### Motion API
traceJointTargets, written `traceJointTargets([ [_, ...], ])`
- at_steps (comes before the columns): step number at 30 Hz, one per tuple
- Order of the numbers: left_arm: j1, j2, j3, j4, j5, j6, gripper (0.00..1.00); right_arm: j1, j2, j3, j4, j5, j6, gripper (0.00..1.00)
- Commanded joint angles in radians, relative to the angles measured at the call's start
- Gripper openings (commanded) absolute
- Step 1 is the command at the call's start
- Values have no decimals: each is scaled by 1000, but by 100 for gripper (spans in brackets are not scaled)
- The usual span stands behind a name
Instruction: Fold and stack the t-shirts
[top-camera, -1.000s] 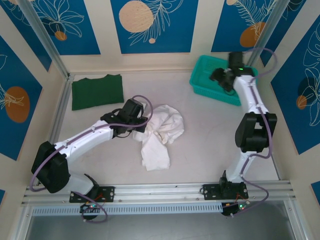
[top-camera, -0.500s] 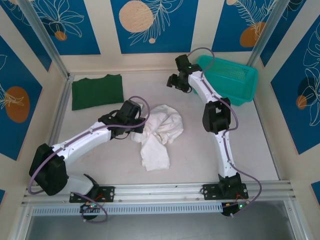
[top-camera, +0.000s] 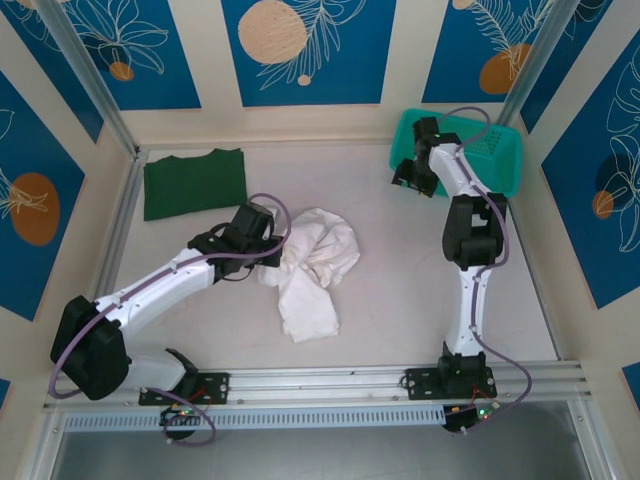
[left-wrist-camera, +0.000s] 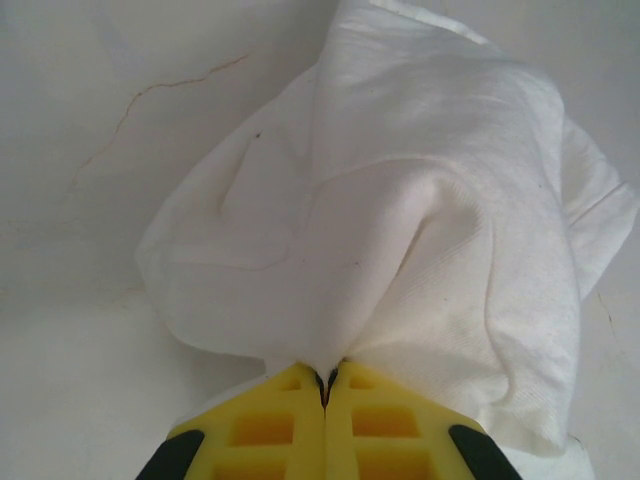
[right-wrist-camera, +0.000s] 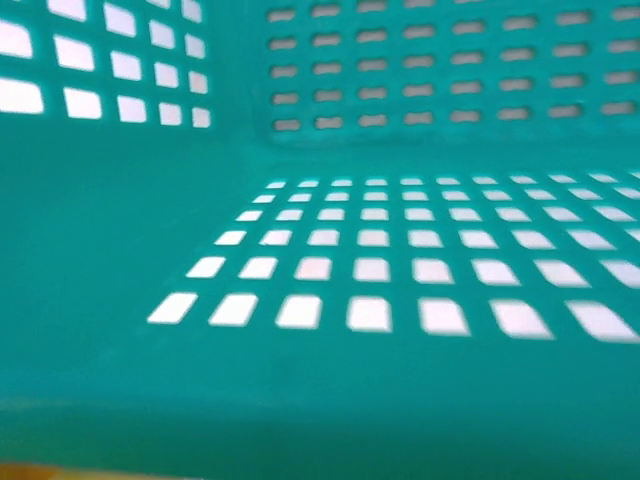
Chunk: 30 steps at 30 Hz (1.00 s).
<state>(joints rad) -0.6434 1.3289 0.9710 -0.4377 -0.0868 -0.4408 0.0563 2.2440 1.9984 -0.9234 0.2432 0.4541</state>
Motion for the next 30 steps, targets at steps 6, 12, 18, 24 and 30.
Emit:
traceJointTargets([
  [6, 19, 18, 17, 48, 24, -33, 0, -147, -215, -251, 121, 27, 8, 67],
  [12, 24, 18, 30, 50, 35, -43, 0, -257, -196, -224, 92, 60, -2, 66],
  [18, 25, 51, 140, 24, 165, 35, 0, -311, -177, -173, 109, 84, -26, 67],
  [24, 24, 120, 268, -38, 379, 109, 0, -302, -205, -153, 203, 52, -79, 72],
  [30, 23, 158, 347, -51, 465, 100, 0, -246, -350, -213, 220, -146, -30, 75],
])
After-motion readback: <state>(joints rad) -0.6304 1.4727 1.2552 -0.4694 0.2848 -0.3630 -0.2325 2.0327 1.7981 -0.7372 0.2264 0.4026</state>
